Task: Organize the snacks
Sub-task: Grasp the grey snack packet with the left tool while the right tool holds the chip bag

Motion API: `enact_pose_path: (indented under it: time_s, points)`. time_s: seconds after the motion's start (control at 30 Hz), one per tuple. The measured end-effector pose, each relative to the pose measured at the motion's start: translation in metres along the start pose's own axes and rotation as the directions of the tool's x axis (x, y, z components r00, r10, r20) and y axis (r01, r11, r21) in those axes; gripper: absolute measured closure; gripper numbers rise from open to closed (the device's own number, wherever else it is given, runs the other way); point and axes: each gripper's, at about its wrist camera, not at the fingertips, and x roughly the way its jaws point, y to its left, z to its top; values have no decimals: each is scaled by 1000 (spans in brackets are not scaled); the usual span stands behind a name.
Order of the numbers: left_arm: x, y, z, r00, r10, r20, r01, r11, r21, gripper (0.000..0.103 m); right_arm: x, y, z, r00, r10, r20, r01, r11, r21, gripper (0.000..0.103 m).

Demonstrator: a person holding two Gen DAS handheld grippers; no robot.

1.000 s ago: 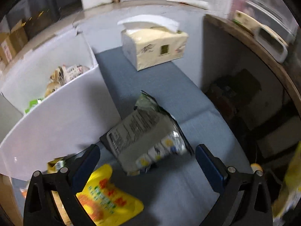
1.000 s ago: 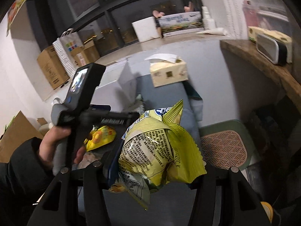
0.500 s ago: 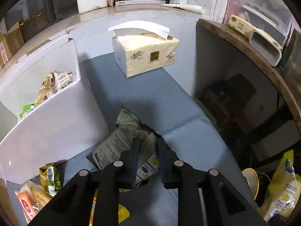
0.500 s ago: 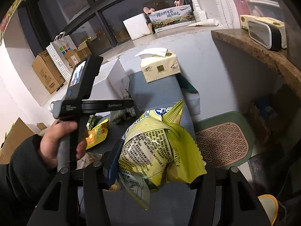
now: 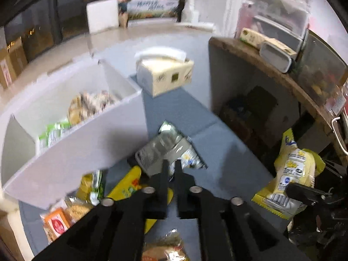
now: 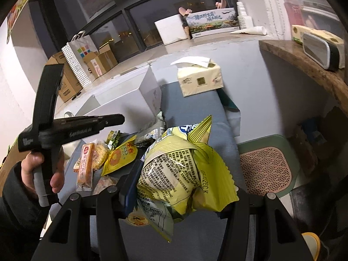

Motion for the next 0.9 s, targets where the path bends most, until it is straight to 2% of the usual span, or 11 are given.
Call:
enact_pose_path:
  time_s: [0.07,0.1,0.13,0.27,0.43,0.63,0.7,0.8,0.9]
  points:
    - [8,5,0,998,-49,-27,47,998,-40,18,3,5,0,1000,4,-4,-4,1000,-7,44]
    - [11,7,1,998,-53,-18,52,997,-60,3,3,7,1,1000,6,-4,-6,1000,-11,44]
    - [14,6,2,998,-57,-5,57,996,-70,0,4,9,0,1000,6,-4,-6,1000,-17,44]
    - [40,-2,11,998,-43,-52,37,994,-102,0,3,8,0,1000,-8,-8,8,1000,-22,44]
    - [75,-18,23,992,56,-110,-66,994,-88,0,-4,-6,-5,1000,-30,-8,30,1000,5,44]
    - [113,-14,24,963,177,-201,-202,973,-109,0,-8,-22,-12,999,-40,-13,41,998,44,44]
    - [115,-16,22,960,215,-182,-232,969,-82,6,-6,-24,-13,999,-40,-16,41,998,50,44]
    - [107,-20,20,952,248,-179,-262,963,-62,26,-3,-23,-14,999,-32,-23,33,998,54,44]
    - [86,-16,19,971,191,-147,-208,972,-110,33,-1,-20,-15,999,-27,-25,28,998,47,44]
